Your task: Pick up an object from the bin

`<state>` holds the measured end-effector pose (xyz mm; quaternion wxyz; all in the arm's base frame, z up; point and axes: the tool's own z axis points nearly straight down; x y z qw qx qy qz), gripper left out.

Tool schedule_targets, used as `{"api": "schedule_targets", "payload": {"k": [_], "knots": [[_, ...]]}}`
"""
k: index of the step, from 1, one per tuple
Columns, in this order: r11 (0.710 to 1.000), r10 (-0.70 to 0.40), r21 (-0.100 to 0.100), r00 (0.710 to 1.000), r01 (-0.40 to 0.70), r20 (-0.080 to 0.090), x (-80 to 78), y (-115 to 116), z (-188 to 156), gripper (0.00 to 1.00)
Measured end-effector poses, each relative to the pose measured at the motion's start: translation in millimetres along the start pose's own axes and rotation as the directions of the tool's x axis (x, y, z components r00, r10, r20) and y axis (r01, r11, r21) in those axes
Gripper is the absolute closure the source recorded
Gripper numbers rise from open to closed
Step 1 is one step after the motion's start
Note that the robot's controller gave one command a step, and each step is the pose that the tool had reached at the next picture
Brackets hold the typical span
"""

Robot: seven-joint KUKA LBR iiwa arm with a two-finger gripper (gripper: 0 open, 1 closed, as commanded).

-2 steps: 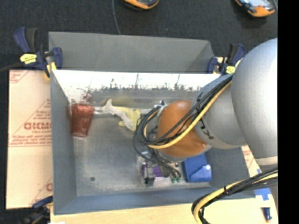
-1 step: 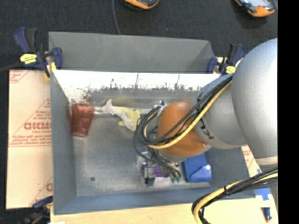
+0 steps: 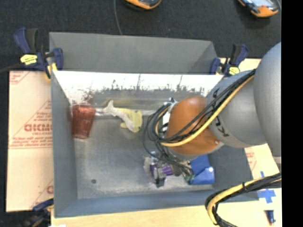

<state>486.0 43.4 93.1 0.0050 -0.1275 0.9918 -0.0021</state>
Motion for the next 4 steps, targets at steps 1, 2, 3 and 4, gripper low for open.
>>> {"api": "schedule_targets", "payload": {"k": [1, 2, 3, 4], "knots": [[0.999, -0.041, 0.003, 0.999, 0.041, 0.006, 12.2, -9.5, -26.8, 1.0], [0.998, -0.061, 0.002, 0.998, 0.061, 0.005, 6.4, -12.9, -24.5, 1.0], [0.997, -0.071, 0.004, 0.997, 0.071, 0.01, -21.9, -57.1, -47.5, 1.0], [0.996, -0.094, 0.006, 0.995, 0.094, 0.012, -13.9, -82.6, -84.9, 1.0]]}}
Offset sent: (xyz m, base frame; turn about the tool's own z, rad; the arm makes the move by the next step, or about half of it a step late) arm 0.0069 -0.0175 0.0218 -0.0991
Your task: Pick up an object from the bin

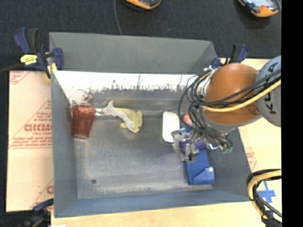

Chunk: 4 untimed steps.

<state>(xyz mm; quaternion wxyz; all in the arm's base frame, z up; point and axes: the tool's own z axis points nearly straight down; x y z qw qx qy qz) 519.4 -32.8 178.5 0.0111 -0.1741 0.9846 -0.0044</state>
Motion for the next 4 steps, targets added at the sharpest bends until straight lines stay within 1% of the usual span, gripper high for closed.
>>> {"api": "schedule_targets", "payload": {"k": [1, 2, 3, 4], "knots": [[1.0, -0.018, -0.005, 1.0, 0.018, -0.005, -19.2, -4.7, 70.4, 1.0], [0.999, -0.033, 0.002, 0.999, 0.033, 0.008, -13.5, -42.4, 109.1, 0.0], [0.999, -0.035, 0.002, 0.999, 0.035, 0.008, -13.8, -42.3, 108.9, 1.0], [0.999, -0.035, 0.002, 0.999, 0.035, 0.008, -13.7, -42.3, 109.0, 1.0]]}}
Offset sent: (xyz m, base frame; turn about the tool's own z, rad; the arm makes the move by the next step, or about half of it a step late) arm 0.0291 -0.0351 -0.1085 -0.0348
